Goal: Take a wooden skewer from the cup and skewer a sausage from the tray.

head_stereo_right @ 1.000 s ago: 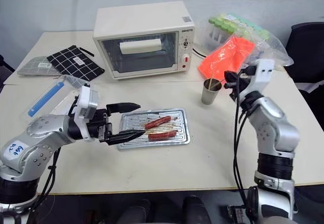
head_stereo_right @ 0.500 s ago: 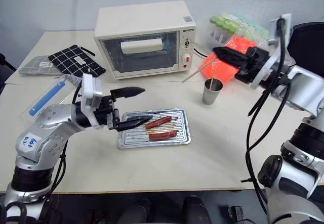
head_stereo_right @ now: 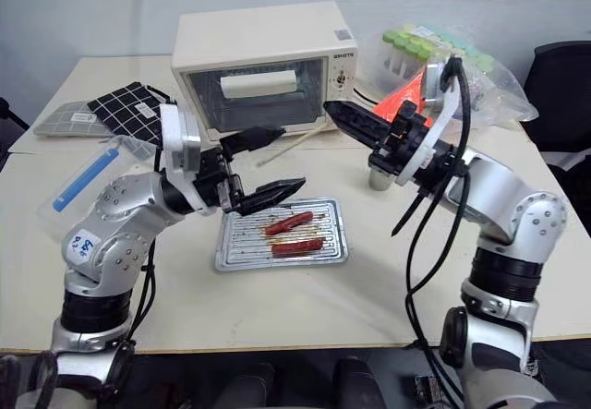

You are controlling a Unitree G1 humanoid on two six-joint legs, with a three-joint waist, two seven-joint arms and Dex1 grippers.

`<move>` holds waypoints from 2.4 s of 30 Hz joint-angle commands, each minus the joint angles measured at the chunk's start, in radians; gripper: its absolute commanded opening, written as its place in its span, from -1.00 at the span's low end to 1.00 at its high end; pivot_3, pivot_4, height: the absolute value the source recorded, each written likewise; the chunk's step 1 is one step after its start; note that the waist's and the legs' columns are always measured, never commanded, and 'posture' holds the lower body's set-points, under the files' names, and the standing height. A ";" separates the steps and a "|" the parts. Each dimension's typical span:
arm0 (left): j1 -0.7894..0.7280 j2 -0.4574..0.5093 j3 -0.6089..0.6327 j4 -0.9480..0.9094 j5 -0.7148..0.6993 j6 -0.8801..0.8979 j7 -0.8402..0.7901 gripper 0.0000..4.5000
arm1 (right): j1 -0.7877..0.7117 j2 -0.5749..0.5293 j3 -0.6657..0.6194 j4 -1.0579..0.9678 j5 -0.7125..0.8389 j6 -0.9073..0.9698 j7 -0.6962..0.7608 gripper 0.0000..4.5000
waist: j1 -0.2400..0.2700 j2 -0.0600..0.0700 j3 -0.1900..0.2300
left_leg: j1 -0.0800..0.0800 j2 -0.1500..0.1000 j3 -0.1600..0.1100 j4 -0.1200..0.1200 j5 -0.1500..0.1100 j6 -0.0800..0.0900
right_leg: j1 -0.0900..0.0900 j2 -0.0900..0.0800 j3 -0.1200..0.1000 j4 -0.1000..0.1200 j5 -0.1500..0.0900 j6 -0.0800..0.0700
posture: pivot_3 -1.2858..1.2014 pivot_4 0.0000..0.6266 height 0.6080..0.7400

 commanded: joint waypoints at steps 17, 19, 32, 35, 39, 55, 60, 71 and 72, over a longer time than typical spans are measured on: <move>-0.005 -0.020 0.029 -0.012 -0.011 -0.003 0.042 -0.17 | -0.016 0.033 -0.043 -0.045 0.025 -0.019 -0.059 -1.00 | -0.001 0.000 0.000 | 0.000 0.000 0.000 0.000 0.000 0.000 | 0.000 0.000 0.000 0.000 0.000 0.000 | 0.03 -0.52 1.00; -0.003 -0.015 0.032 -0.011 -0.015 -0.003 0.041 -0.17 | -0.016 0.025 -0.043 -0.036 0.025 -0.008 -0.051 -1.00 | -0.001 0.000 0.000 | 0.000 0.000 0.000 -0.001 0.000 0.000 | 0.000 0.000 0.000 0.000 0.000 0.000 | 0.03 -0.52 1.00; -0.032 -0.038 0.041 0.032 -0.013 -0.014 0.061 -0.59 | -0.050 0.049 -0.067 -0.021 0.025 -0.011 -0.064 -1.00 | -0.001 0.000 0.000 | 0.000 0.000 0.000 -0.001 0.000 0.000 | 0.000 0.000 0.000 0.000 0.000 0.000 | 0.03 -0.52 1.00; -0.038 -0.043 0.045 0.040 -0.013 -0.017 0.062 -0.92 | -0.049 0.053 -0.068 -0.029 0.025 -0.011 -0.066 -1.00 | -0.001 0.000 0.000 | 0.000 0.000 0.000 -0.001 0.000 0.000 | 0.000 0.000 0.000 0.000 0.000 0.000 | 0.03 -0.52 1.00; -0.042 -0.044 0.041 0.042 -0.009 -0.010 0.059 -0.99 | -0.040 0.054 -0.065 -0.039 0.025 -0.011 -0.063 -1.00 | -0.001 0.000 0.000 | 0.000 0.000 0.000 -0.001 0.000 0.000 | 0.000 0.000 0.000 0.000 0.000 0.000 | 0.03 -0.52 1.00; -0.026 -0.022 0.039 0.054 0.009 -0.029 0.031 -1.00 | -0.016 0.025 -0.048 -0.068 0.025 -0.009 -0.051 -0.35 | -0.002 0.000 0.000 | 0.000 0.000 0.000 -0.001 0.000 0.000 | 0.000 0.000 0.000 0.000 0.000 0.000 | 0.03 -0.52 1.00; -0.016 0.009 0.051 0.060 0.013 -0.028 0.023 -1.00 | -0.029 -0.096 -0.022 -0.035 0.025 0.023 0.000 -0.15 | -0.001 0.000 0.000 | 0.000 0.000 0.000 -0.001 0.000 0.000 | 0.000 0.000 0.000 -0.001 0.000 0.000 | 0.03 -0.52 1.00; 0.160 0.252 0.243 -0.055 -0.065 0.087 -0.004 -1.00 | -0.046 -0.407 0.261 -0.106 -0.541 -0.004 0.511 -0.15 | -0.003 0.000 0.000 | 0.000 0.002 0.000 -0.004 0.000 0.000 | 0.000 0.002 0.001 -0.009 0.000 0.000 | 0.03 -0.52 1.00; 0.180 0.276 0.264 -0.068 -0.079 0.100 -0.012 -1.00 | -0.042 -0.414 0.292 -0.116 -0.604 -0.028 0.565 -0.15 | 0.000 0.000 0.000 | 0.000 0.002 0.000 -0.004 0.000 0.000 | -0.001 0.002 0.001 -0.009 0.000 0.000 | 0.03 -0.52 1.00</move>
